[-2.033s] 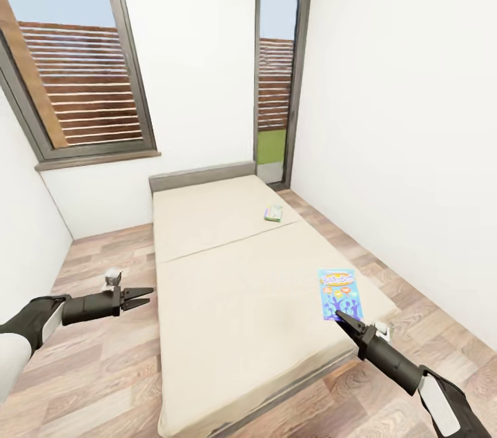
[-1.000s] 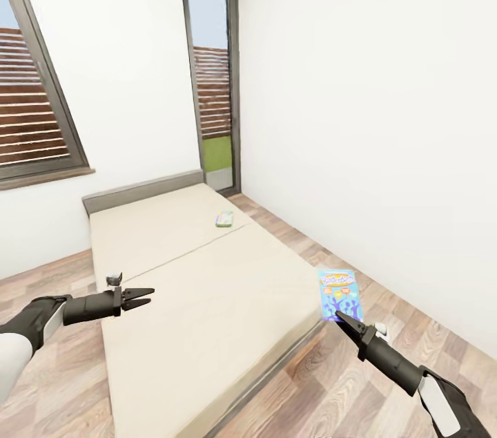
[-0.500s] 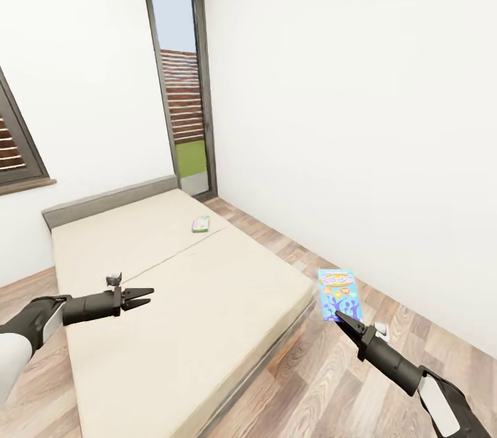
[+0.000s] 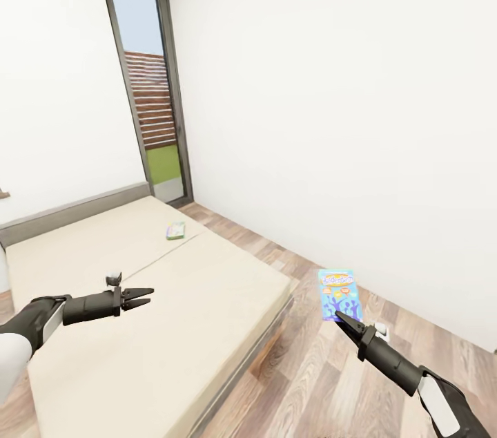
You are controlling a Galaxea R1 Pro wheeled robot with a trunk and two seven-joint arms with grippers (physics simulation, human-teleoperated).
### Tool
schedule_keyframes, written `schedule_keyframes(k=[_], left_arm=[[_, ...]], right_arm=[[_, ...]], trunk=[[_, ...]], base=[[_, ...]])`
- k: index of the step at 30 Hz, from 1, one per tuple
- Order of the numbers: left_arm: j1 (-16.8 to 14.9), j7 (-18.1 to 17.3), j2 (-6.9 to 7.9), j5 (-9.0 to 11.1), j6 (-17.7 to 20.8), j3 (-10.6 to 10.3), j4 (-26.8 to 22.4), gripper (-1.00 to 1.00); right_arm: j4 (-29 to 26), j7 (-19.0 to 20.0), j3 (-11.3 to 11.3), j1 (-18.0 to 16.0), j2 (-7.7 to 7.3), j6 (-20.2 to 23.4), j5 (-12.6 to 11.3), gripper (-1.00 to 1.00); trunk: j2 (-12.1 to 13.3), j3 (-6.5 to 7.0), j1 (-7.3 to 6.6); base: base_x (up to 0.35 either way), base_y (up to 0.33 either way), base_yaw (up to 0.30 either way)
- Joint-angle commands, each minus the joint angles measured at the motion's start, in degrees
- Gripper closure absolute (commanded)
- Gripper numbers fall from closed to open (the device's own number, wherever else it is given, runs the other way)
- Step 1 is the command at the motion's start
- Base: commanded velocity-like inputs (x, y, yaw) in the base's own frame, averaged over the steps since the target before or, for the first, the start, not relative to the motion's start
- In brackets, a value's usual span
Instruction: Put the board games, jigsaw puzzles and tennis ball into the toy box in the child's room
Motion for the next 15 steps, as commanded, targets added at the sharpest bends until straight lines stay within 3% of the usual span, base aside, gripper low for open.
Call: schedule_keyframes(k=[1,15], left_arm=[[-0.03,-0.23,0.02,0.0,0.6,0.01,-0.01,-1.0],[-0.03,-0.25,0.08,0.0,0.6,0.16,-0.01,-1.0]], right_arm=[[0.01,0.06,-0.06,-0.07,0.01,0.42,-0.34,1.0],[0.08,-0.13,-0.05,-0.07,0.01,0.42,-0.23,1.0]], trunk=[[-0.13,-0.08,0.04],[-0.13,0.65,0.04]], base=[[0.0,0.0,-0.258],[0.0,0.0,-0.258]])
